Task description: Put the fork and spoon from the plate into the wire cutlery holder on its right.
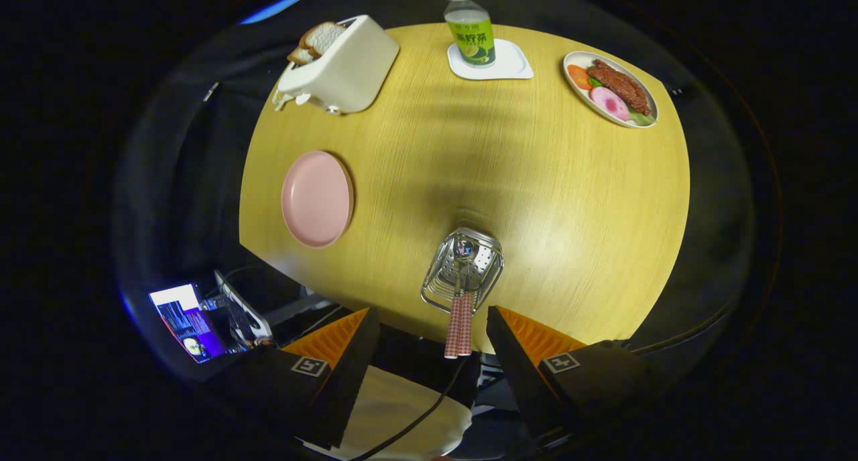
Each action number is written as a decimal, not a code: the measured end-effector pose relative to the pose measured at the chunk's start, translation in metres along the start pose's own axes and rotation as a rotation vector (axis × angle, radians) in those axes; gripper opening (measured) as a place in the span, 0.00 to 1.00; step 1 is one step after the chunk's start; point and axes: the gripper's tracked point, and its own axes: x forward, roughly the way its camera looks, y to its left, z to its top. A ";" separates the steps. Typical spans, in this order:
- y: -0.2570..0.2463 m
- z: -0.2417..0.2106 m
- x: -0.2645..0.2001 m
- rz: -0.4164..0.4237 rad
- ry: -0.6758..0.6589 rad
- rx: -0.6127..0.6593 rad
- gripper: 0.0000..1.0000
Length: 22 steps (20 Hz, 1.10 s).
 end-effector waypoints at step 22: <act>0.089 0.060 -0.247 -0.258 -1.334 -0.104 0.99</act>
